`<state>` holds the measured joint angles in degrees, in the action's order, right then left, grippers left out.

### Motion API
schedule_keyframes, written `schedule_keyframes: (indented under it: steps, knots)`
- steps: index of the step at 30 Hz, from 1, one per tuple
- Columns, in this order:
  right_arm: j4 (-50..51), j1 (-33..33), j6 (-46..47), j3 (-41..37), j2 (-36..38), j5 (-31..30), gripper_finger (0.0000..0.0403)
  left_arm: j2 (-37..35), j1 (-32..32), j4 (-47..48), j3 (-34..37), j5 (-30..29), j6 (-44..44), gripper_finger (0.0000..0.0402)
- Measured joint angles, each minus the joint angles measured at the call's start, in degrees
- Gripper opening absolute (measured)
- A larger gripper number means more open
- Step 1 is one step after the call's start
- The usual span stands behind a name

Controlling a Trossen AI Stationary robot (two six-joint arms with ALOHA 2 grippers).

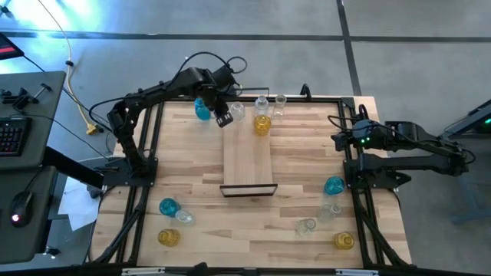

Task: Sort vases onto shelf
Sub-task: Put the top left transparent flower vase on the shelf aligned with the other transparent flower vase

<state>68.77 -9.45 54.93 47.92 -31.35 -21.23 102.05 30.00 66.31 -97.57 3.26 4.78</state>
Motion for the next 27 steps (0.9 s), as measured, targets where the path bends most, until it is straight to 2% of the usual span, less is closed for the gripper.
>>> schedule_keyframes:
  steps: [4, 6, 10, 17, 22, 27]
  knots:
    - [0.00, 0.00, -0.58, 0.00, 0.00, -0.01, 0.0243, -0.53, -1.32, -2.39, 5.10, -4.66, 0.26, 0.0001]
    - [0.00, 0.00, -0.59, 0.00, -0.02, -0.02, 0.0243, -2.20, -2.10, -8.35, 8.54, -6.36, -0.83, 0.0000]
    - [0.00, 0.00, -0.59, 0.00, -0.02, -0.02, 0.0243, -8.86, -2.36, -20.28, 15.82, -6.37, -5.18, 0.0000]
    - [0.00, 0.00, -0.57, 0.00, 0.00, -0.08, 0.0243, -23.53, -0.10, -28.02, 29.64, -8.28, -10.89, 0.0000]
    - [0.00, 0.02, -0.96, 0.00, 0.00, -0.84, 0.0243, -33.77, -0.40, -45.96, 44.83, -4.56, -17.89, 0.0000]
    - [0.00, 0.02, -1.00, 0.00, 0.00, -0.92, 0.0243, -37.30, -2.89, -59.31, 54.95, -4.40, -24.12, 0.0000]
